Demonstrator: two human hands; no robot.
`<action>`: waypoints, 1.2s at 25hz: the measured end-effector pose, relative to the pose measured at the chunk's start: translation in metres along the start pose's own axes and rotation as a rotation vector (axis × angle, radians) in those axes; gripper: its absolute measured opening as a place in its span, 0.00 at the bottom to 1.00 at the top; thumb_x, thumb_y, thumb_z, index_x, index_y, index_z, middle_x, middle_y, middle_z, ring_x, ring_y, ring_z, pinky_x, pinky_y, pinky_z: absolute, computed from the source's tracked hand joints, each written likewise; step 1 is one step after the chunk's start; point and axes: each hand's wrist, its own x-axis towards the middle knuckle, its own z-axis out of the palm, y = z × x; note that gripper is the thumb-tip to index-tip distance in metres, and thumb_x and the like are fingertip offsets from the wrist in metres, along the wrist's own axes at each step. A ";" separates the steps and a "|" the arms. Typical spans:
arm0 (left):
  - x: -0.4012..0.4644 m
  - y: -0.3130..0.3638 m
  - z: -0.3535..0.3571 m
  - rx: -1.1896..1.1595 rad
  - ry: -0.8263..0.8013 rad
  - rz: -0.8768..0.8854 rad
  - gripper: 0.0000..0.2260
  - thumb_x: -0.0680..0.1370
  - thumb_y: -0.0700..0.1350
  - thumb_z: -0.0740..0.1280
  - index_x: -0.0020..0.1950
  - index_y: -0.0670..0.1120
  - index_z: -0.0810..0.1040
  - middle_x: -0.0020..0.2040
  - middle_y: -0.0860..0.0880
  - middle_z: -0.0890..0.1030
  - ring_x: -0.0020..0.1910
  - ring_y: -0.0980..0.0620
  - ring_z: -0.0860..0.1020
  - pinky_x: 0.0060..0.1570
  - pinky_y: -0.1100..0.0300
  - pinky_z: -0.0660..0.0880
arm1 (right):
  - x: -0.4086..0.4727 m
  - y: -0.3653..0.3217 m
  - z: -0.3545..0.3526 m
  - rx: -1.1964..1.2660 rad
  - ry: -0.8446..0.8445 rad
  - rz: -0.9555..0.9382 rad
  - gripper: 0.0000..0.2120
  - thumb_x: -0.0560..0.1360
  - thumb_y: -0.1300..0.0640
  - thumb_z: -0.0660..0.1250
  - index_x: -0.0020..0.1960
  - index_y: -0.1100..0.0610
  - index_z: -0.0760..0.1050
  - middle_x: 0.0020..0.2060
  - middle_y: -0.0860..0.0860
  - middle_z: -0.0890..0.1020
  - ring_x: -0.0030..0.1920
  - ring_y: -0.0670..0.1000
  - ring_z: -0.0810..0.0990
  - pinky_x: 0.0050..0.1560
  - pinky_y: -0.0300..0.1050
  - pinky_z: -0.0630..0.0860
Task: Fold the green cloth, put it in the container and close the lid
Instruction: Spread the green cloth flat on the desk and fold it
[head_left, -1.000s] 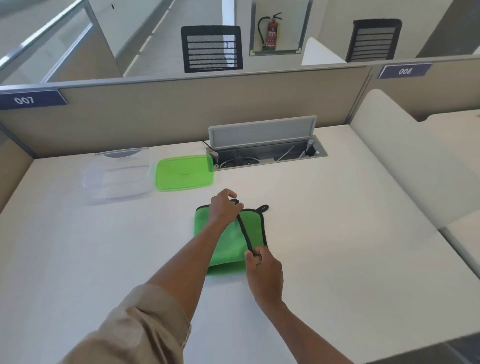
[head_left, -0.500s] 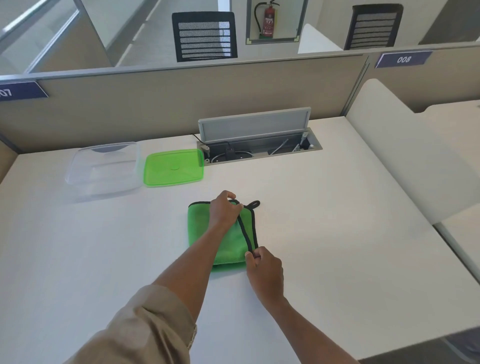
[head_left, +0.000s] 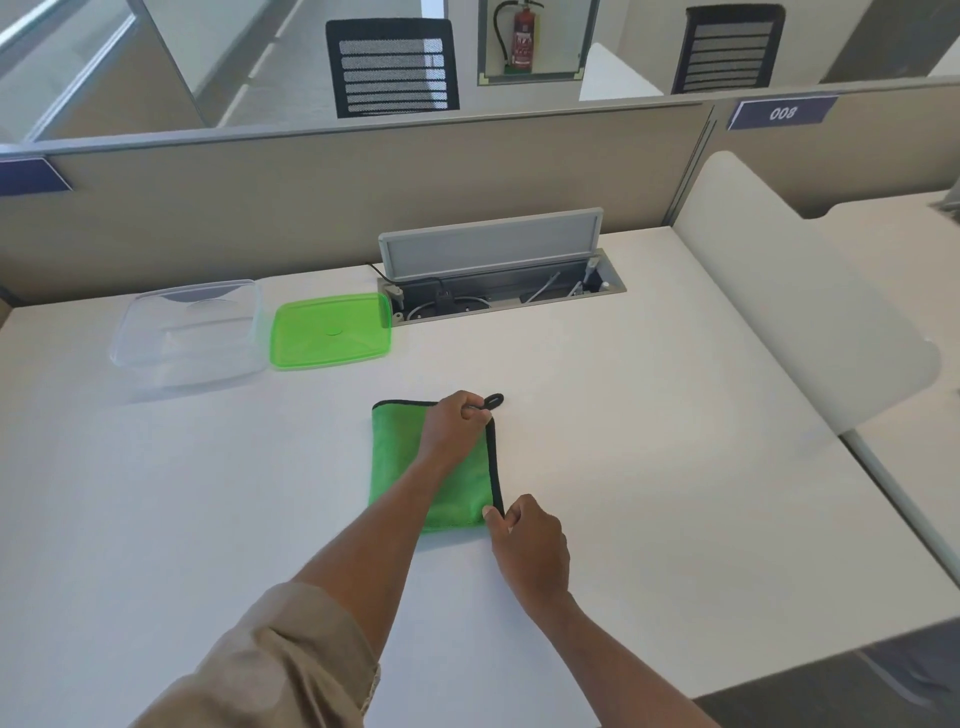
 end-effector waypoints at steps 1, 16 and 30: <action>-0.004 -0.001 -0.003 0.036 0.007 0.049 0.11 0.78 0.46 0.68 0.59 0.45 0.80 0.48 0.50 0.84 0.45 0.54 0.81 0.45 0.58 0.78 | -0.001 0.000 -0.001 -0.003 0.036 -0.028 0.15 0.74 0.43 0.66 0.40 0.53 0.66 0.31 0.47 0.75 0.33 0.53 0.74 0.32 0.45 0.68; -0.044 -0.092 -0.050 0.855 -0.053 0.086 0.32 0.82 0.60 0.47 0.81 0.47 0.40 0.81 0.49 0.39 0.79 0.47 0.37 0.76 0.39 0.38 | 0.037 -0.022 0.034 -0.677 -0.309 -0.669 0.31 0.82 0.47 0.52 0.79 0.58 0.46 0.79 0.53 0.47 0.79 0.56 0.45 0.76 0.58 0.46; -0.111 -0.111 -0.078 0.855 0.059 0.580 0.19 0.76 0.61 0.62 0.58 0.48 0.74 0.57 0.51 0.76 0.55 0.48 0.74 0.55 0.52 0.70 | 0.019 -0.015 0.024 -0.663 -0.118 -0.962 0.19 0.74 0.47 0.67 0.60 0.57 0.73 0.56 0.52 0.78 0.58 0.56 0.75 0.60 0.52 0.71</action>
